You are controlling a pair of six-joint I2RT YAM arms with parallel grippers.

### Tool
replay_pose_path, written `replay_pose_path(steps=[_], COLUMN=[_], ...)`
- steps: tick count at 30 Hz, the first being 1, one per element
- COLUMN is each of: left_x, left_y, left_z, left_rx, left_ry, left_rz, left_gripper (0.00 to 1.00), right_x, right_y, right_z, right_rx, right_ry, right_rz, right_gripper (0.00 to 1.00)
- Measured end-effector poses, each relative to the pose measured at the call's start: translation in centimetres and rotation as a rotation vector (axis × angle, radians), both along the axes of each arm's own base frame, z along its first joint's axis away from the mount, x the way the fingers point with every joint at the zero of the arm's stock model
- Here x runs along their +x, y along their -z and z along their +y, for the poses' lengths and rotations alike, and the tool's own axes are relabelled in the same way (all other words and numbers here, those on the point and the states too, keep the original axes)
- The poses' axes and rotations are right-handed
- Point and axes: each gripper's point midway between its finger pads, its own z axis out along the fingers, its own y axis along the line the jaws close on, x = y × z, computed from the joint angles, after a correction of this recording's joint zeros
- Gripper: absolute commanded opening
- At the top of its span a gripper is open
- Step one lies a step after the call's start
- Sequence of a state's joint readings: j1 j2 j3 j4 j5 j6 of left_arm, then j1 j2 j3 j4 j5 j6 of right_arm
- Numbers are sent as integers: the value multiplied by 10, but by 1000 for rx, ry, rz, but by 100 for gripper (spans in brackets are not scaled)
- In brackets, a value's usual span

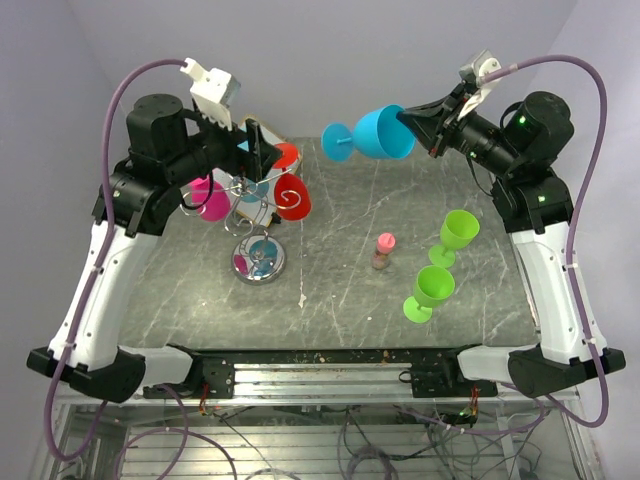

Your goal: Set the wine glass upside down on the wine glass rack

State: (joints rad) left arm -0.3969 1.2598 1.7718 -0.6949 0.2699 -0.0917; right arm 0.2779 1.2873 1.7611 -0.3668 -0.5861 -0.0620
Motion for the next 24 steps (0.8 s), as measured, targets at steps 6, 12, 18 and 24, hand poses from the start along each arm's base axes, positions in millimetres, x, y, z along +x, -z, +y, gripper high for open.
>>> replay_pose_path(steps=[6,12,18,24], left_x=[9,11,15,15], left_y=[2,1,7,20], left_z=[-34,-57,-71,-82], left_rx=[-123,-248,-314,-346], left_ry=[119,211,260,295], left_rz=[91,160,217,286], left_gripper=[92,84,73,62], right_x=[-10,-20,-25,-26], right_y=[-5,-10,-14,-15], right_z=[9,16,20,21], right_rx=[43,76,89,91], right_ry=[-68,-135,-169,-178], right_rz=[27,43,46,46], right_gripper=[0,0,0,0])
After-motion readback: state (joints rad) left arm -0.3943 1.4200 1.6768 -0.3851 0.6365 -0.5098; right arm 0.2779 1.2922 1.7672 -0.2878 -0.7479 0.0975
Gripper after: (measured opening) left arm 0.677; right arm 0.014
